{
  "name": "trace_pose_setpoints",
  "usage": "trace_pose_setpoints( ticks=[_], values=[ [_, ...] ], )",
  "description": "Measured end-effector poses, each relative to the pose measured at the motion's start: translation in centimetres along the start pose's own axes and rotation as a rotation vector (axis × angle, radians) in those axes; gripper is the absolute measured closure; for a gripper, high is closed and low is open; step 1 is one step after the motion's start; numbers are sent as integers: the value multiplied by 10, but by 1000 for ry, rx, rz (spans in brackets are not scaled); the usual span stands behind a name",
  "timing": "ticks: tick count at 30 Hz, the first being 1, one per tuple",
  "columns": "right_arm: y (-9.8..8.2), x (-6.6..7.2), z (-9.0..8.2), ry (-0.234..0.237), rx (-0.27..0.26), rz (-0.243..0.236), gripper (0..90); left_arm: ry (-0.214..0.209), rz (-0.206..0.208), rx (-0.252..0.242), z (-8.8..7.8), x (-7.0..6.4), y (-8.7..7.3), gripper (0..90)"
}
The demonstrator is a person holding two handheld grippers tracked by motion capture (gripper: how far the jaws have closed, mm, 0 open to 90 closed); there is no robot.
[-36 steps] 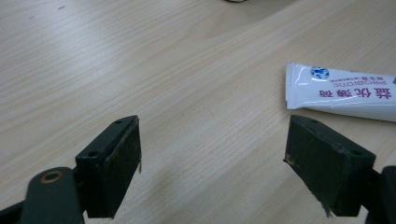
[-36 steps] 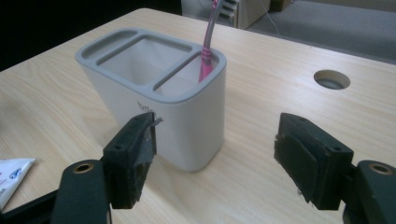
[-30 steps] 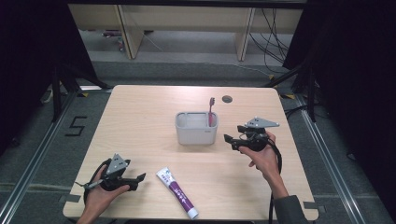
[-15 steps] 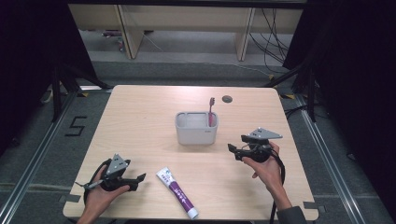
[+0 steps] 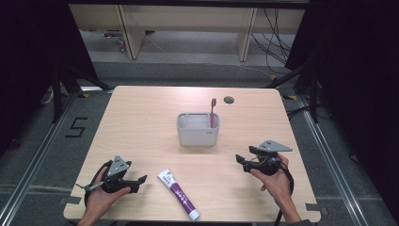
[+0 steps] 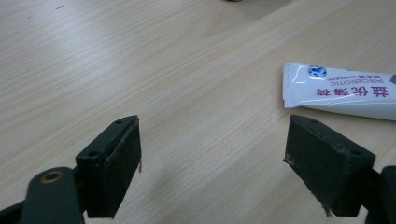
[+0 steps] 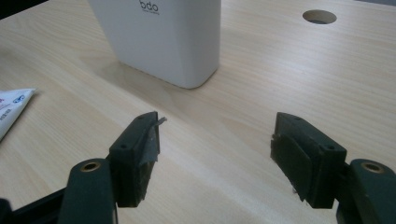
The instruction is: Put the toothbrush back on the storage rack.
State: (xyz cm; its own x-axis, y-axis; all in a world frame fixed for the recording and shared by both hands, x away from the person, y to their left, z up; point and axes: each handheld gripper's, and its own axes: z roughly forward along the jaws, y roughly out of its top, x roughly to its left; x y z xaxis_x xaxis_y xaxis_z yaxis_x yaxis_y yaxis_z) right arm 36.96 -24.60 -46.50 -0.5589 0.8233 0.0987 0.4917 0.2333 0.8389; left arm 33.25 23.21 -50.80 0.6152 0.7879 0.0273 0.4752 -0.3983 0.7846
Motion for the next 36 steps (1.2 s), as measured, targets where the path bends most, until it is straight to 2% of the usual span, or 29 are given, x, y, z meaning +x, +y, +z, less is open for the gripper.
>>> trace_pose_setpoints(
  ticks=[1,4,5,6,7,9,12,13,14,15,17,18,20,21,22,23,24,26,27,28,32,34,35,36],
  values=[
    [0,-1,-2,12,12,-16,334,0,0,0,0,0,0,182],
    [-4,1,-5,-1,5,-39,335,0,-1,-1,0,0,0,182],
    [-5,3,-5,10,-1,-39,336,0,-1,-3,0,0,0,182],
    [-7,5,-6,18,6,-19,336,3,-2,-3,0,0,0,182],
    [-8,5,-7,9,10,-35,336,1,-3,-3,0,0,0,182],
    [-12,7,-7,22,4,-23,335,-2,4,-2,0,0,0,182],
    [-17,10,-12,16,26,-19,335,-4,2,-3,0,0,0,188],
    [-18,8,-12,16,14,-44,335,-5,1,-4,0,-1,0,188],
    [-20,10,-14,14,25,-14,335,-5,4,-5,0,-1,0,191],
    [-21,9,-14,11,8,-42,335,-6,6,-8,0,-1,0,201],
    [-24,11,-16,20,18,-22,335,-10,4,-1,0,-1,0,209],
    [-25,9,-17,14,17,-46,335,-10,2,-5,0,-2,0,217],
    [-28,10,-19,16,20,-43,335,-23,4,0,0,-2,0,239],
    [-29,13,-21,21,33,-9,335,-27,2,-2,0,-3,0,247],
    [-30,11,-21,14,25,-45,335,-31,4,0,0,-4,0,264],
    [-32,12,-23,14,32,-36,335,-34,5,-2,0,-4,0,282],
    [-32,11,-24,17,33,-52,335,-36,5,5,-1,-5,1,288],
    [-35,15,-27,17,37,-8,334,-48,13,8,-1,-6,1,300],
    [-35,12,-28,19,32,-50,334,-50,4,-2,0,-7,0,304],
    [-37,14,-30,21,39,-10,335,-45,7,-3,1,-7,0,304],
    [-42,15,-35,27,20,-10,334,-46,12,10,0,-7,0,314],
    [-44,14,-38,22,29,-33,334,-50,12,14,1,-7,0,314],
    [-46,15,-38,25,25,-14,334,-55,14,14,1,-8,0,315],
    [-47,14,-39,25,26,-29,334,-54,9,10,1,-8,0,319]
  ],
)
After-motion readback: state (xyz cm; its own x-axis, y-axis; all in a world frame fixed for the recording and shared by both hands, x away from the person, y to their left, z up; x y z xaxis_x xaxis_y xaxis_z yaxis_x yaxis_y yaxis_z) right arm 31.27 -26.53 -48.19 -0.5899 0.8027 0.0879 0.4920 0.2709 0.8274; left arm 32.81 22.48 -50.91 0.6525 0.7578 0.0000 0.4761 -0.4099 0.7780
